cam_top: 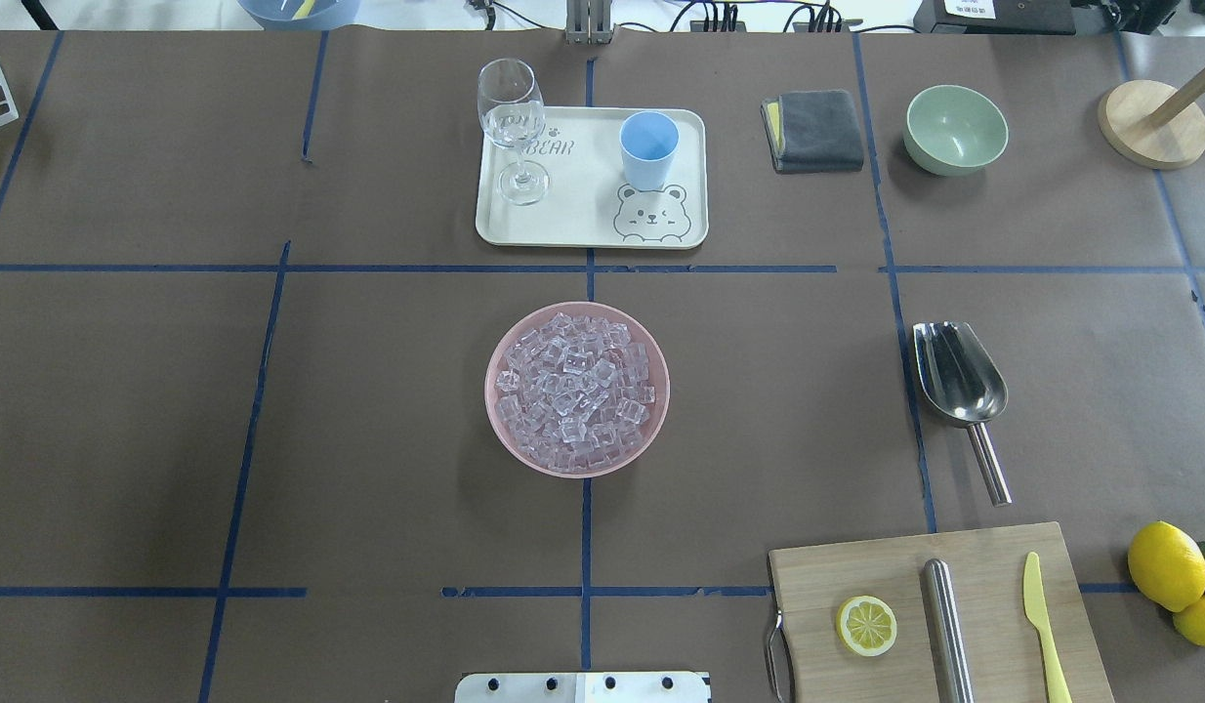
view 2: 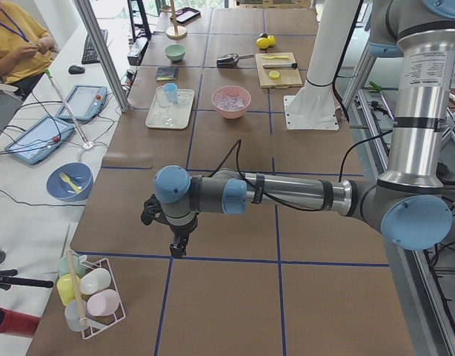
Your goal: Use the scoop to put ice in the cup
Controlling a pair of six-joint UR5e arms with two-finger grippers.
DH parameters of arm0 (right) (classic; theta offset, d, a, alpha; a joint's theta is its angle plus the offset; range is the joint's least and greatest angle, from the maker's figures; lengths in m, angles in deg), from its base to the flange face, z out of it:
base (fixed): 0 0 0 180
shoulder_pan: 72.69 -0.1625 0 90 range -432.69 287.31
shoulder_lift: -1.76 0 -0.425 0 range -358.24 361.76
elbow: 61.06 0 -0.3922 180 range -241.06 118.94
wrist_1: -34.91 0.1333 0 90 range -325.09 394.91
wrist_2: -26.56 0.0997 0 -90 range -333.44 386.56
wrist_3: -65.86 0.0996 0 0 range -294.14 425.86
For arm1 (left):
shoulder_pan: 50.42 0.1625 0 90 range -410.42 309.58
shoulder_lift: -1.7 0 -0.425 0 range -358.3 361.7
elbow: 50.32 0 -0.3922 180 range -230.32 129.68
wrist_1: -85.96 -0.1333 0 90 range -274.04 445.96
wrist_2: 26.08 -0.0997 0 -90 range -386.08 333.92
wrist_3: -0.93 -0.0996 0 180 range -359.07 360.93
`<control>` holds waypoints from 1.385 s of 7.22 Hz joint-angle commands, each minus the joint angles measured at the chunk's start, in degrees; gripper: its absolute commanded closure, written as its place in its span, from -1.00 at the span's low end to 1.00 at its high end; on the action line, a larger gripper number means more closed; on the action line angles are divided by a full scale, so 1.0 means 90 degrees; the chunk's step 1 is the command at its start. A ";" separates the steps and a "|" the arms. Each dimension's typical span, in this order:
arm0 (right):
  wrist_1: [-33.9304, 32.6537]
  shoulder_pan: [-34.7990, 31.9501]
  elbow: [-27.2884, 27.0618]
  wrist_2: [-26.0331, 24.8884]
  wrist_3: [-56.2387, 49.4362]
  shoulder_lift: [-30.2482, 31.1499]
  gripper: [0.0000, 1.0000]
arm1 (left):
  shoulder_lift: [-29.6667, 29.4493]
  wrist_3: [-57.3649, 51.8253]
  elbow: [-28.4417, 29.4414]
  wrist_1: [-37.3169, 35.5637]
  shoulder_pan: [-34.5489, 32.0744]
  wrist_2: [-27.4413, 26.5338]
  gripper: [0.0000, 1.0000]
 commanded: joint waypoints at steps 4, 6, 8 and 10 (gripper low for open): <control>0.0000 0.0000 0.0029 -0.0005 0.0010 -0.0107 -1.00 | -0.0010 -0.0020 -0.0019 0.0049 0.0019 0.0000 -1.00; 0.0010 0.0000 -0.0049 0.0005 -0.0010 -0.0176 -1.00 | -0.0029 -0.0029 -0.0019 0.0058 0.0029 0.0010 -1.00; -0.0010 0.0010 -0.0088 0.0063 0.0068 -0.0186 -1.00 | -0.0097 -0.0010 -0.0039 0.0068 0.0029 0.0058 -1.00; -0.0010 0.0020 -0.0088 0.0063 0.0068 -0.0186 -1.00 | -0.0244 -0.0010 -0.0049 0.0340 0.0039 0.0098 -1.00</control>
